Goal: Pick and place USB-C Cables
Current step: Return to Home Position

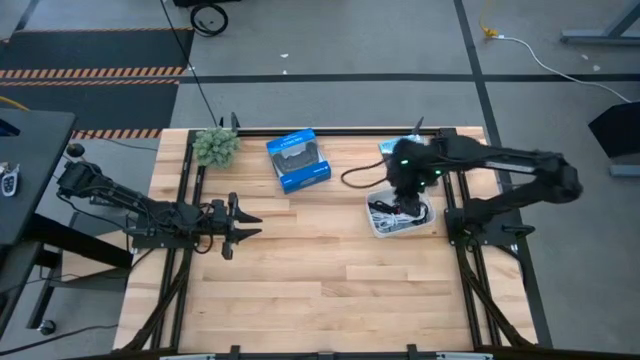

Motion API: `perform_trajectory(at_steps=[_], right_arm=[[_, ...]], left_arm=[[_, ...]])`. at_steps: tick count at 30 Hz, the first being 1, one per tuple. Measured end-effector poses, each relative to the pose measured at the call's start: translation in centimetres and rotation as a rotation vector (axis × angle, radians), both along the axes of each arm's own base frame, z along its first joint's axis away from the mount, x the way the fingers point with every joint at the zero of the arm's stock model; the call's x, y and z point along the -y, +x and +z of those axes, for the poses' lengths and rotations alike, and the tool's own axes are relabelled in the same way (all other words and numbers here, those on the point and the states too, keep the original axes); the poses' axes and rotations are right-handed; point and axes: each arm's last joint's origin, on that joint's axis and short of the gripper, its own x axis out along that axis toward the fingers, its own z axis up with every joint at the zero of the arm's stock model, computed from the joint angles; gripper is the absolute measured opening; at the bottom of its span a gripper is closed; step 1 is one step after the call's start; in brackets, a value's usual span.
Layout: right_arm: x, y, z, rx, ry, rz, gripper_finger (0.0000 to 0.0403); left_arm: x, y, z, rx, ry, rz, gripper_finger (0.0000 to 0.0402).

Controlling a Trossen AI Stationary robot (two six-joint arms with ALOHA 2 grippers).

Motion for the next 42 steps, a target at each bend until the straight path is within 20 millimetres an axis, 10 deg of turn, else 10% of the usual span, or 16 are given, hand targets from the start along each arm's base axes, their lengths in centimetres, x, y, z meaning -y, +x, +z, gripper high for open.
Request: perform_trajectory(at_steps=[8, 16, 42], right_arm=[[-1.8, -3.7, 3.1, 0.606, -0.132, 0.019, 0.0148], [-3.5, -6.8, 0.1, 0.929, -0.106, -0.033, 0.0148], [-4.2, -8.6, -9.0, 1.171, -0.381, -0.06, 0.0148]], left_arm=[[0.0, 0.0, 0.0, -0.003, -0.005, 0.0, 0.0133], [0.0, 0.0, 0.7, 0.072, -0.006, 0.001, 0.0133], [0.0, -0.1, 1.3, 0.133, -0.075, 0.0, 0.0133]])
